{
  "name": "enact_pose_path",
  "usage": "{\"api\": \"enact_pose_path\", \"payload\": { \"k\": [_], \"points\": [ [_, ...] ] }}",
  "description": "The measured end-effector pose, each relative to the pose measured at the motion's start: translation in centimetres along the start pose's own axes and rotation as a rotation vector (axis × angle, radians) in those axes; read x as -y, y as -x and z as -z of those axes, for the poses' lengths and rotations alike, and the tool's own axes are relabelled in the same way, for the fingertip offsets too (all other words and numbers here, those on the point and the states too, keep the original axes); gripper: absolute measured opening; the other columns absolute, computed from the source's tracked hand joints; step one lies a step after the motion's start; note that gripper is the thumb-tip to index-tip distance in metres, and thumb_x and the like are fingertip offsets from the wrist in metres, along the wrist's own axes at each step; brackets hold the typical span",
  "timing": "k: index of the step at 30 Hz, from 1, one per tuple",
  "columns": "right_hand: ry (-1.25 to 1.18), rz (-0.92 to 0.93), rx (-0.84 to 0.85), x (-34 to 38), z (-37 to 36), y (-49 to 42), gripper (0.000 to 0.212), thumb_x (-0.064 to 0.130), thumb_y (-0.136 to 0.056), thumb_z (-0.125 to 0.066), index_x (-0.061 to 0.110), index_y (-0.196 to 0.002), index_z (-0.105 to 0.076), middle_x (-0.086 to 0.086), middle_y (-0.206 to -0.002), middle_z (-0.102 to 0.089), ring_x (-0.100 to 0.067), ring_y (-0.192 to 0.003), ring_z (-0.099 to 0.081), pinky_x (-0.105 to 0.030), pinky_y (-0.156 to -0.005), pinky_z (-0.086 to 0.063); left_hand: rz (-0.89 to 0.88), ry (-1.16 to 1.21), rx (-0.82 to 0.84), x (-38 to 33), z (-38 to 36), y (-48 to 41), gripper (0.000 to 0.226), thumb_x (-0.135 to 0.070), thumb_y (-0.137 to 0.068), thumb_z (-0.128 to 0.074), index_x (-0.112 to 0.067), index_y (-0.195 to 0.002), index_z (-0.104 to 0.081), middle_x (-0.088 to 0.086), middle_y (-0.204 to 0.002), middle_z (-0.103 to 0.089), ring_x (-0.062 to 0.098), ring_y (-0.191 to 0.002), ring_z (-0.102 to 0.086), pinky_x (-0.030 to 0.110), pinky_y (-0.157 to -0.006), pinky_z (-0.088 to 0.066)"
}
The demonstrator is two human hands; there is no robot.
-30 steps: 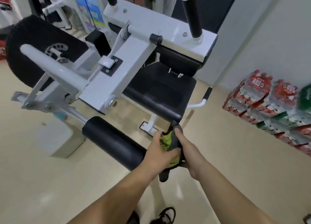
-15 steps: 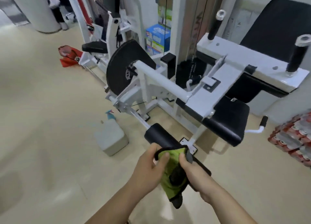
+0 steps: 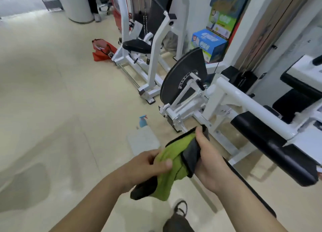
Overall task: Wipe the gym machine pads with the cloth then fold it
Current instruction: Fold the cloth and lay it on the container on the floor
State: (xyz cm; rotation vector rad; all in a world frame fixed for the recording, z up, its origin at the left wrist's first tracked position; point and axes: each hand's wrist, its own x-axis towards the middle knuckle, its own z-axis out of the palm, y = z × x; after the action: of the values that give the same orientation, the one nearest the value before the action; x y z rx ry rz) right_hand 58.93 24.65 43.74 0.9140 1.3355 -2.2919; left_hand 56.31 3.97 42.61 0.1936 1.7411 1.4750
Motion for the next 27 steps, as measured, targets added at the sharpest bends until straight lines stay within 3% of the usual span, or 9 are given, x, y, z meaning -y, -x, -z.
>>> {"api": "enact_pose_path", "payload": {
  "k": [3,7,9,12,15,17,19,22,27],
  "points": [
    [-0.007,0.006,0.145,1.8,-2.5,-3.0,0.04,0.034,-0.097,-0.065,0.002,-0.121,-0.072,-0.019,-0.12,-0.075,-0.032,-0.11,-0.074,-0.047,-0.097,-0.056,0.045,-0.022,-0.024,0.5,2.1,-1.7,0.023,-0.021,-0.091,-0.08,-0.02,-0.112,-0.073,-0.01,-0.095,-0.079,0.004,-0.081,-0.073,0.02,-0.068,-0.056],
    [-0.028,-0.106,0.109,3.3,-4.3,-10.7,0.046,0.018,-0.097,-0.063,-0.009,-0.134,-0.061,-0.028,-0.128,-0.069,-0.04,-0.116,-0.069,-0.05,-0.096,-0.059,0.054,-0.143,-0.133,-0.3,6.3,-5.5,0.018,-0.039,-0.104,-0.059,-0.032,-0.115,-0.071,-0.017,-0.107,-0.077,0.004,-0.1,-0.072,0.024,-0.087,-0.058],
    [-0.052,-0.161,0.051,4.1,-5.0,-14.1,0.049,0.021,-0.098,-0.064,-0.007,-0.138,-0.059,-0.027,-0.132,-0.067,-0.042,-0.123,-0.065,-0.054,-0.099,-0.056,0.069,-0.106,-0.124,-1.6,8.3,-6.7,0.025,-0.046,-0.106,-0.049,-0.036,-0.122,-0.066,-0.019,-0.111,-0.076,0.004,-0.103,-0.071,0.024,-0.085,-0.058],
    [-0.087,-0.217,0.078,5.3,-6.8,-18.3,0.042,0.026,-0.101,-0.061,-0.001,-0.133,-0.066,-0.021,-0.128,-0.071,-0.038,-0.118,-0.069,-0.053,-0.1,-0.056,0.092,-0.065,-0.183,-2.9,11.6,-9.2,0.03,-0.052,-0.106,-0.047,-0.036,-0.125,-0.063,-0.006,-0.113,-0.076,0.016,-0.099,-0.074,0.038,-0.08,-0.061],
    [-0.071,-0.225,0.038,6.1,-8.1,-21.9,0.037,0.037,-0.101,-0.062,0.003,-0.113,-0.073,-0.015,-0.11,-0.077,-0.031,-0.097,-0.077,-0.046,-0.087,-0.061,0.086,-0.007,-0.302,-3.7,14.7,-11.7,0.029,-0.044,-0.108,-0.047,-0.031,-0.119,-0.07,-0.009,-0.109,-0.078,0.008,-0.098,-0.072,0.026,-0.082,-0.053],
    [-0.086,-0.213,-0.009,6.4,-8.6,-23.5,0.06,0.053,-0.097,-0.063,0.002,-0.129,-0.066,-0.013,-0.121,-0.073,-0.028,-0.104,-0.075,-0.04,-0.08,-0.062,0.068,0.073,-0.354,-4.5,16.7,-13.1,0.031,-0.04,-0.108,-0.046,-0.026,-0.119,-0.072,-0.01,-0.109,-0.078,0.008,-0.102,-0.072,0.022,-0.084,-0.051],
    [-0.03,-0.235,-0.019,6.2,-9.0,-24.1,0.078,0.07,-0.093,-0.056,0.006,-0.137,-0.064,-0.01,-0.125,-0.073,-0.027,-0.114,-0.071,-0.043,-0.092,-0.059,0.077,0.222,-0.387,-5.4,18.6,-14.2,0.035,-0.042,-0.107,-0.045,-0.022,-0.122,-0.07,-0.003,-0.11,-0.079,0.017,-0.103,-0.073,0.028,-0.084,-0.052],
    [-0.066,-0.291,0.032,5.9,-10.8,-25.0,0.075,0.078,-0.092,-0.045,0.015,-0.113,-0.082,-0.011,-0.118,-0.077,-0.032,-0.118,-0.07,-0.051,-0.114,-0.043,0.126,0.524,-0.291,-6.9,21.8,-16.6,0.045,-0.046,-0.107,-0.041,-0.019,-0.137,-0.062,0.005,-0.129,-0.073,0.024,-0.121,-0.068,0.043,-0.104,-0.048],
    [-0.257,-0.319,0.016,4.9,-15.2,-28.2,0.085,0.084,-0.079,-0.057,0.014,-0.123,-0.077,-0.019,-0.133,-0.069,-0.037,-0.123,-0.067,-0.052,-0.118,-0.04,0.242,0.584,-0.151,-8.5,28.2,-20.6,0.049,-0.051,-0.101,-0.048,-0.018,-0.133,-0.065,0.005,-0.125,-0.075,0.021,-0.116,-0.071,0.043,-0.101,-0.051]
  ]
}}
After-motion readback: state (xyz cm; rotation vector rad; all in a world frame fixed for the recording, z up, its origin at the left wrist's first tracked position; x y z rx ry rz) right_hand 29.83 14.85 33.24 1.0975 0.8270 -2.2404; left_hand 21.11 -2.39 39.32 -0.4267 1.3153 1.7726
